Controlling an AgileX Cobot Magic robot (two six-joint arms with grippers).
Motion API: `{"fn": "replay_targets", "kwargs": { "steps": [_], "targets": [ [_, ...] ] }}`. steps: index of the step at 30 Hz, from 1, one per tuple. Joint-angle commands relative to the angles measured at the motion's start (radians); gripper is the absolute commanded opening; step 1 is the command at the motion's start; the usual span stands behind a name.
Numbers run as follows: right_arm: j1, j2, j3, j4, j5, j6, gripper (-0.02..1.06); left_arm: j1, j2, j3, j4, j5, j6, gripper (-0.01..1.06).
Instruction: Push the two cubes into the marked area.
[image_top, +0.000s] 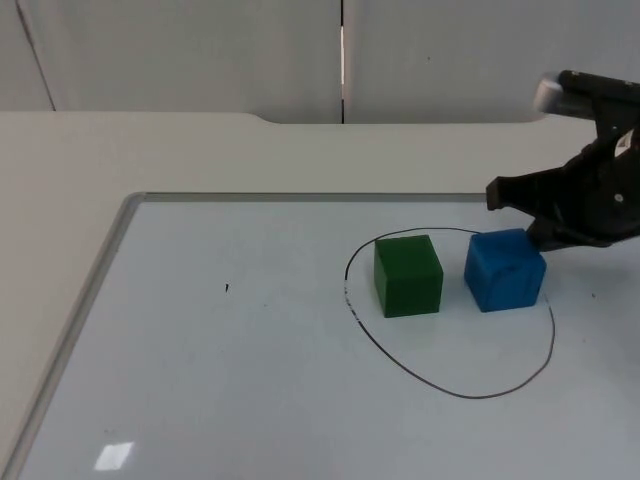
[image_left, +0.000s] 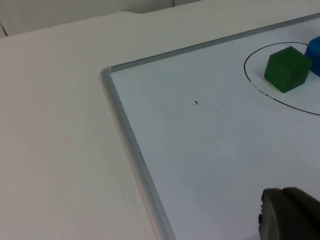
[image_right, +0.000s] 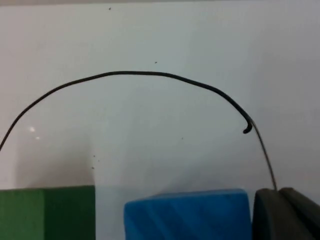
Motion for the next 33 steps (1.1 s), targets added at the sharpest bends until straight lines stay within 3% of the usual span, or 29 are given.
{"fn": "replay_targets", "kwargs": {
  "steps": [1,14,20,24,29,33],
  "targets": [
    [0.014,-0.003,0.003,0.003,-0.011,-0.001,0.0,0.001,-0.003,0.004,0.002,-0.011,-0.004,0.0],
    [0.041,-0.003,0.003,-0.003,0.001,0.002,0.0,0.001,-0.003,0.004,0.002,-0.011,-0.004,0.0],
    [0.022,-0.015,0.001,-0.066,0.067,0.002,0.0,0.001,-0.003,0.004,0.002,-0.011,-0.004,0.0],
    [-0.005,-0.071,0.001,-0.119,0.138,0.002,0.0,0.001,-0.003,0.004,0.002,-0.011,-0.004,0.0],
    [-0.019,-0.295,0.001,-0.277,0.233,-0.005,0.0,0.001,-0.003,0.004,0.002,-0.011,-0.004,0.0],
    [-0.019,-0.435,0.001,-0.273,0.274,-0.007,0.0,0.001,-0.003,0.004,0.002,-0.011,-0.004,0.0]
  ]
}}
